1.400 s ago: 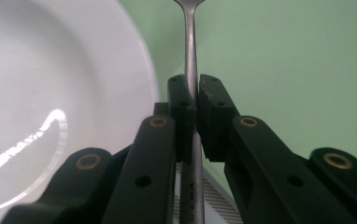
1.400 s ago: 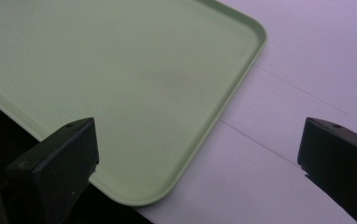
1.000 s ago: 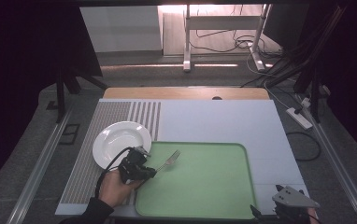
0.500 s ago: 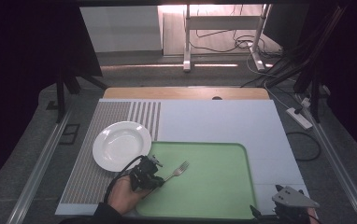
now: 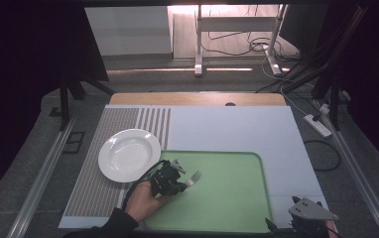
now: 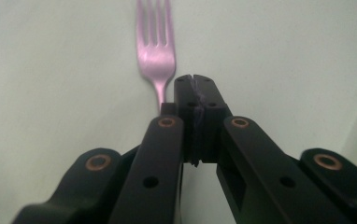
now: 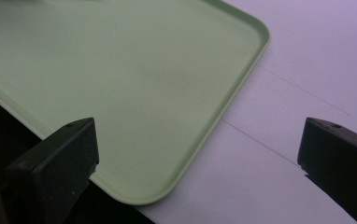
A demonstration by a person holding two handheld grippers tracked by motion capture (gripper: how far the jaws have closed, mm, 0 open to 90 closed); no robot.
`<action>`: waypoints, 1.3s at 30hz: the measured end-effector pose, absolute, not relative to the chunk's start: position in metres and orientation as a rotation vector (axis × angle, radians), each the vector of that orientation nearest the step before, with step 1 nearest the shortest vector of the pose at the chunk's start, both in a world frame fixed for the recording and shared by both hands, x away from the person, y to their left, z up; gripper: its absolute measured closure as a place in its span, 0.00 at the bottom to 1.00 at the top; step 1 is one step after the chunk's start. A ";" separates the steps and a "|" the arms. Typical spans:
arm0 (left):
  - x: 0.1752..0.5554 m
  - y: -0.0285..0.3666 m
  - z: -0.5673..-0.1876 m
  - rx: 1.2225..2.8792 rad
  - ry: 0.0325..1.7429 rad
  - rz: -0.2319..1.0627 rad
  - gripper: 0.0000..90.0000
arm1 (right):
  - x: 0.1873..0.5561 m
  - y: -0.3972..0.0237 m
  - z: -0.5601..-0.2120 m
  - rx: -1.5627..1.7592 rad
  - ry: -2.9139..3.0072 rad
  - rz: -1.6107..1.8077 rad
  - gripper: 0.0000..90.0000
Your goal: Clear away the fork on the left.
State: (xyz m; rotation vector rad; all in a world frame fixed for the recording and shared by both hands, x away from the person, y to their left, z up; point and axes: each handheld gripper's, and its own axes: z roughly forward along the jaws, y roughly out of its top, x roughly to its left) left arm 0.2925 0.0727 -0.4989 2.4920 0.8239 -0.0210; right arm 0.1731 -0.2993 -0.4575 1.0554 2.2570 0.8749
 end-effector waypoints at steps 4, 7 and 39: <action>0.298 0.070 -0.507 2.533 0.820 -0.024 0.99 | 0.173 -0.299 -0.458 1.056 2.258 0.874 0.00; 0.300 0.073 -0.509 2.538 0.844 -0.014 0.99 | 0.173 -0.299 -0.458 1.056 2.256 0.875 0.00; 0.320 0.141 -0.504 2.448 1.141 0.031 0.99 | 0.172 -0.299 -0.457 1.047 2.257 0.876 0.00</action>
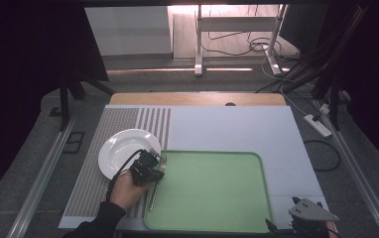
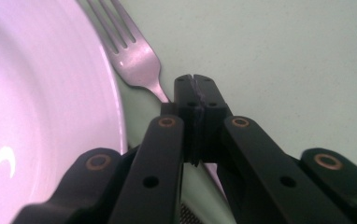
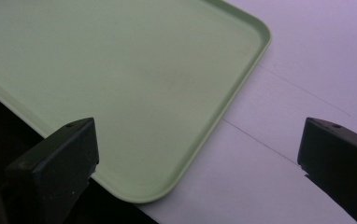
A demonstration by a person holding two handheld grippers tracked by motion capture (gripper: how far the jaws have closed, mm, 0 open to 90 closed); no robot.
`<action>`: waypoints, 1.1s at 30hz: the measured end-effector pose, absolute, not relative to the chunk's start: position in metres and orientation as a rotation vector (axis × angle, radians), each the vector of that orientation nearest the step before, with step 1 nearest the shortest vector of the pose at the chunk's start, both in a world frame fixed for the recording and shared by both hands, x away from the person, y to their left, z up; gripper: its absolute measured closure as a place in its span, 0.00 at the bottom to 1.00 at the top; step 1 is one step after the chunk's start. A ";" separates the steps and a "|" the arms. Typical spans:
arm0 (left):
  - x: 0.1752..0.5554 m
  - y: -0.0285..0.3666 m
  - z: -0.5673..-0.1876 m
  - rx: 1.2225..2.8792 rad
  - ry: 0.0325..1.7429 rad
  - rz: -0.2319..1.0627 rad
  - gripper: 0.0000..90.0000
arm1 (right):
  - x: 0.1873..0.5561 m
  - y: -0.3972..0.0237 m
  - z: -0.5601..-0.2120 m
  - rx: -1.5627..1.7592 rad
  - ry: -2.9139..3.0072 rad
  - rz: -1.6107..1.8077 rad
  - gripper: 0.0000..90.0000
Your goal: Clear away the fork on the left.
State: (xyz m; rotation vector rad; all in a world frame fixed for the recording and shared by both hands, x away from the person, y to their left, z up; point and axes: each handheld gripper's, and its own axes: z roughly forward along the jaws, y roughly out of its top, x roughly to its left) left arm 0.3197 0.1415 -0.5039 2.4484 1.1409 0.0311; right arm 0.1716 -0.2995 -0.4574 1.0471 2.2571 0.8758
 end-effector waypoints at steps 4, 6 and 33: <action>0.318 0.144 -0.506 2.451 1.146 0.017 0.99 | 0.172 -0.299 -0.457 1.047 2.258 0.876 0.00; 0.318 0.143 -0.507 2.448 1.140 0.000 0.97 | 0.172 -0.299 -0.457 1.046 2.258 0.876 0.00; 0.311 0.142 -0.494 2.320 0.896 0.043 0.17 | 0.171 -0.299 -0.457 1.043 2.259 0.876 0.00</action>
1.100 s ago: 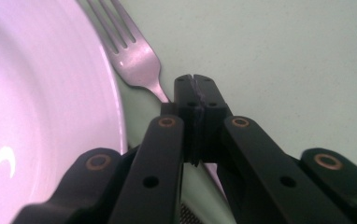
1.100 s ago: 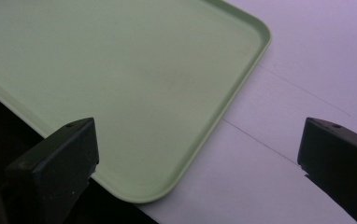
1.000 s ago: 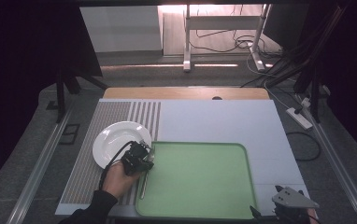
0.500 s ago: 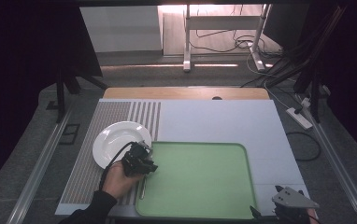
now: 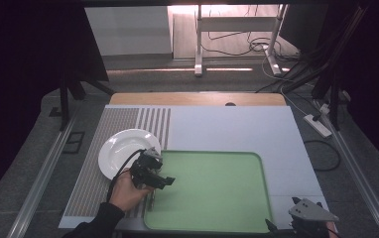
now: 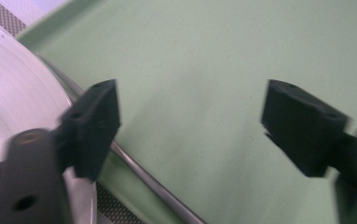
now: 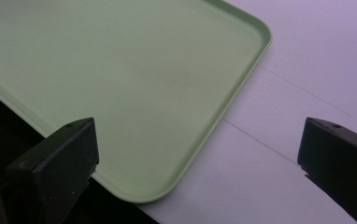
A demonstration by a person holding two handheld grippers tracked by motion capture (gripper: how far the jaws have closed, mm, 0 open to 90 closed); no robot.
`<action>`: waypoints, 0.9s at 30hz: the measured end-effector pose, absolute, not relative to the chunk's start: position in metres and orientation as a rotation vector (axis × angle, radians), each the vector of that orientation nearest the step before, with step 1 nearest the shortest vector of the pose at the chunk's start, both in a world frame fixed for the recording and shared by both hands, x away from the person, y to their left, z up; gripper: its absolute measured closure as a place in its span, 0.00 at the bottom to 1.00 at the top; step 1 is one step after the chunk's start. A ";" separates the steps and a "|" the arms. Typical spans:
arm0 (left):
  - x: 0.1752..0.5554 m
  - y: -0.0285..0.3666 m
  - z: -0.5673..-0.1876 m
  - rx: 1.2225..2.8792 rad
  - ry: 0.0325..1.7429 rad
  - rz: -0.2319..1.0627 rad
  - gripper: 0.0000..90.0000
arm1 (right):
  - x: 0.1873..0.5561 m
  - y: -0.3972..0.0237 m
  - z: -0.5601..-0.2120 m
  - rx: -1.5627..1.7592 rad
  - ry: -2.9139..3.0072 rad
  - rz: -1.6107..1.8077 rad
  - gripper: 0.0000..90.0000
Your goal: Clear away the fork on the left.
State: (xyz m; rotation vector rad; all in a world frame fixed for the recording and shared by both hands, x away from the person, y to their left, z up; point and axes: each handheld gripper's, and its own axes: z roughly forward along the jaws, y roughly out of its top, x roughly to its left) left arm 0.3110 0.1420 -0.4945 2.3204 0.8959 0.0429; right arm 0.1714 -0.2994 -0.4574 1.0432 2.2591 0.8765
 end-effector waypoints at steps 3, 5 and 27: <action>0.310 0.144 -0.493 2.302 0.882 0.035 0.10 | 0.171 -0.299 -0.457 1.043 2.261 0.876 0.00; 0.309 0.146 -0.493 2.288 0.882 0.029 0.06 | 0.171 -0.299 -0.457 1.042 2.261 0.876 0.00; 0.291 0.182 -0.488 2.167 0.886 0.063 0.00 | 0.171 -0.299 -0.457 1.043 2.259 0.876 0.00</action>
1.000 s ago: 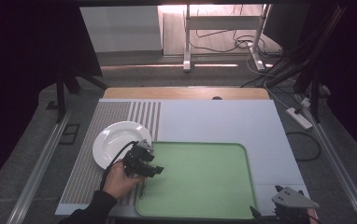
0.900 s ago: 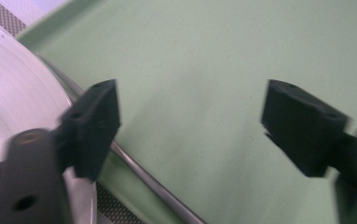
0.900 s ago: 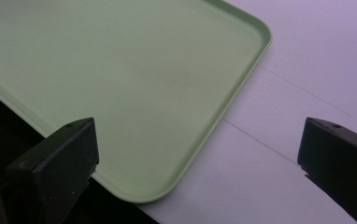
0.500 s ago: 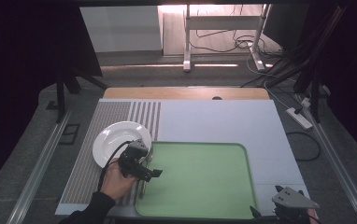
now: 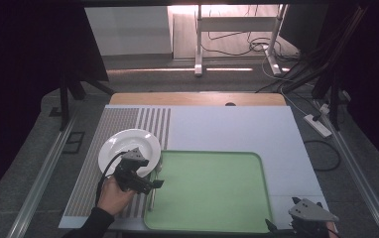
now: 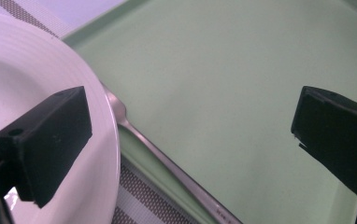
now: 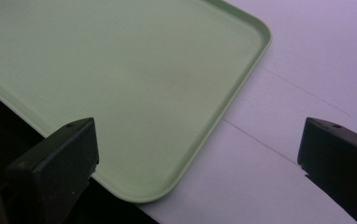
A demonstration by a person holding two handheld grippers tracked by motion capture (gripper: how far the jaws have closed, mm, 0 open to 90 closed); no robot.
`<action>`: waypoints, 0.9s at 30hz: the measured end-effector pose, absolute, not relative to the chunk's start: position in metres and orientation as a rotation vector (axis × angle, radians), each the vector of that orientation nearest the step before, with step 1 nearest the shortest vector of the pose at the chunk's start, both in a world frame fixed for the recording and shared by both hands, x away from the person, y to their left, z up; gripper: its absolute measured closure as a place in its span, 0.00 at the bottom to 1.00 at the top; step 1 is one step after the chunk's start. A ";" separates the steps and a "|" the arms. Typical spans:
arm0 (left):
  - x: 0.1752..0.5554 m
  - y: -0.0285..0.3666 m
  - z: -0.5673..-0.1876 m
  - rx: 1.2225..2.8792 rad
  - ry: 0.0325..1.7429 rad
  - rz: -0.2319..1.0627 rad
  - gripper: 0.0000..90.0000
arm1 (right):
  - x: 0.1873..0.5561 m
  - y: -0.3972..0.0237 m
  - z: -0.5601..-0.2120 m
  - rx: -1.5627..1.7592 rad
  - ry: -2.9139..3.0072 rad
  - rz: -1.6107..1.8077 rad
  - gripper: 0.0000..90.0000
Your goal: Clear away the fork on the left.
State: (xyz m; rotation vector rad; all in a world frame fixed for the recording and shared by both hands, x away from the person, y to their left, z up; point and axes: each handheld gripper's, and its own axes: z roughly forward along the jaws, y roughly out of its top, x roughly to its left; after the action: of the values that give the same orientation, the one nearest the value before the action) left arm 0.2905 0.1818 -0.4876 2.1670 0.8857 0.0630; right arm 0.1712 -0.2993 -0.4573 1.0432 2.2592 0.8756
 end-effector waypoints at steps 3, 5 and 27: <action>0.288 0.184 -0.488 2.169 0.893 0.069 0.00 | 0.171 -0.299 -0.457 1.043 2.260 0.875 0.00; 0.286 0.185 -0.488 2.164 0.904 0.080 0.00 | 0.171 -0.299 -0.457 1.043 2.259 0.876 0.00; 0.269 0.206 -0.490 2.091 0.968 0.071 0.00 | 0.171 -0.299 -0.457 1.043 2.263 0.874 0.00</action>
State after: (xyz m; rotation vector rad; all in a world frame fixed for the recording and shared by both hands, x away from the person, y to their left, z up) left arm 0.2690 0.2060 -0.4905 2.0911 0.9683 0.0708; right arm 0.1713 -0.2992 -0.4574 1.0426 2.2626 0.8743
